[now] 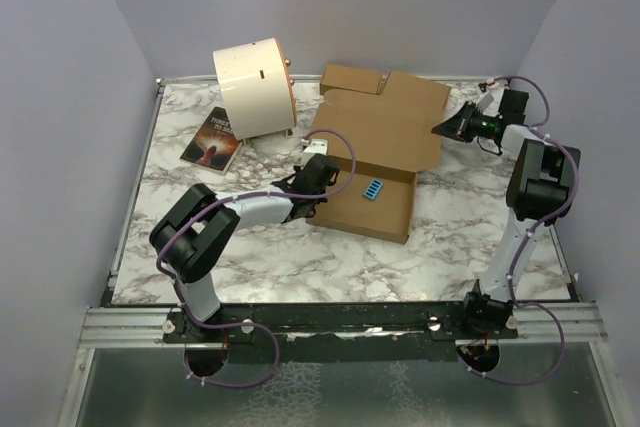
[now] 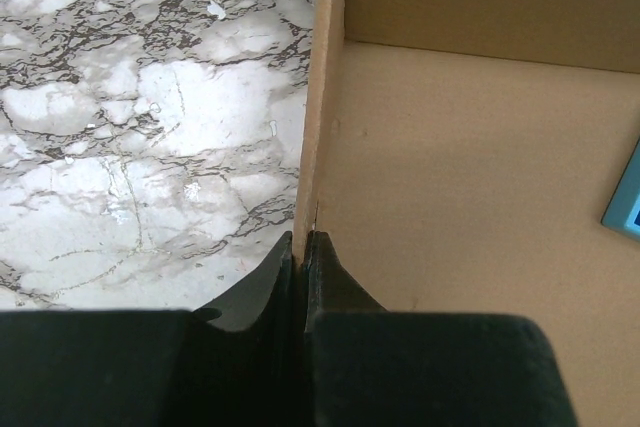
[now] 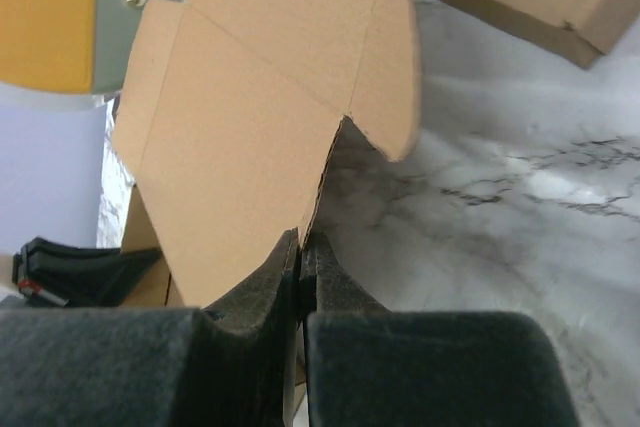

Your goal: Fold the paper box

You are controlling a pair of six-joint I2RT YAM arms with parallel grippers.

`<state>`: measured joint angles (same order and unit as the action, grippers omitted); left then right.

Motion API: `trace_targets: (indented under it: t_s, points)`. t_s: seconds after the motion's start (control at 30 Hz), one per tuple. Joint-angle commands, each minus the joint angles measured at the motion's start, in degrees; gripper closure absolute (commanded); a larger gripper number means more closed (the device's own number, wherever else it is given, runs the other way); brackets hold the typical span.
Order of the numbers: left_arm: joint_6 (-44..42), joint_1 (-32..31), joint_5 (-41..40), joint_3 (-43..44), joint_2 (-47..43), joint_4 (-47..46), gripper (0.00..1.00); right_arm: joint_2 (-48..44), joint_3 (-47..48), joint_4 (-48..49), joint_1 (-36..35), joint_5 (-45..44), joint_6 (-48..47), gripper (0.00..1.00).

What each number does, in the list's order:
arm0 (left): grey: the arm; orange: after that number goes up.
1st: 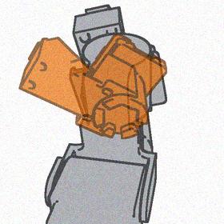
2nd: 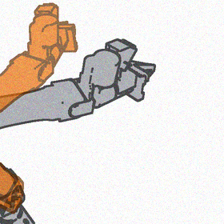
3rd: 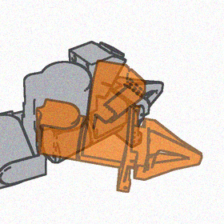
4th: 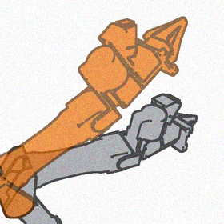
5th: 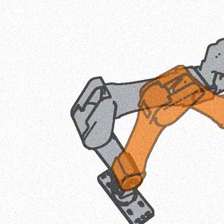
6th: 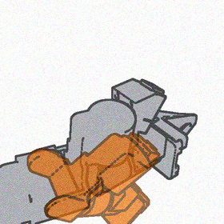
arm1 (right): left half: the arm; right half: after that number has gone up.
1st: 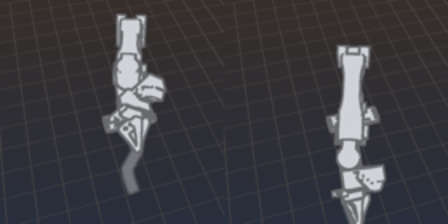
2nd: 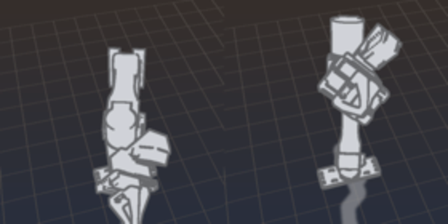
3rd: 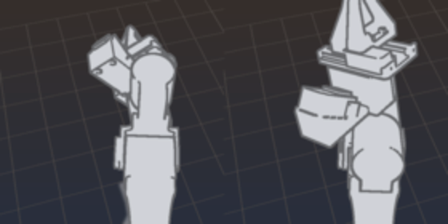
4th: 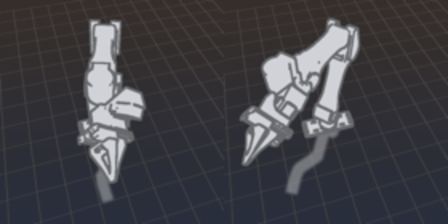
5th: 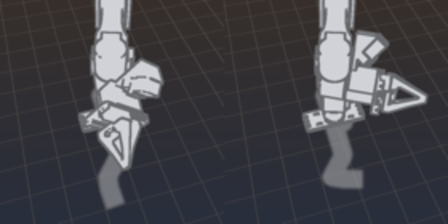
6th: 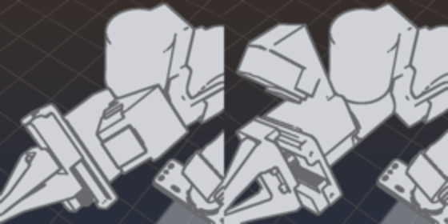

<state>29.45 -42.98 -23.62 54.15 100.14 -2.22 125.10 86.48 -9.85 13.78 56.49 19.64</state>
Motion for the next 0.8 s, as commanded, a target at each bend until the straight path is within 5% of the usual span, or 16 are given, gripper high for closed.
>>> trace_targets:
  t_s: [0.0, 0.53, 0.77]
  points:
    - [1.18, 0.04, 0.65, -1.0, 2.05, 6.32, 1.0, -12.54, -8.47, 13.76, -0.51, 3.97, 0.14, 0.99]
    - [1.75, -0.03, -3.49, -0.97, 2.47, 6.27, 1.0, -43.22, -41.33, 47.73, -0.6, -0.79, 3.8, 0.99]
    - [2.21, -0.66, -3.86, -1.95, 1.31, 4.66, 1.0, -47.64, -48.69, 56.59, -0.6, 3.34, 2.09, 0.99]
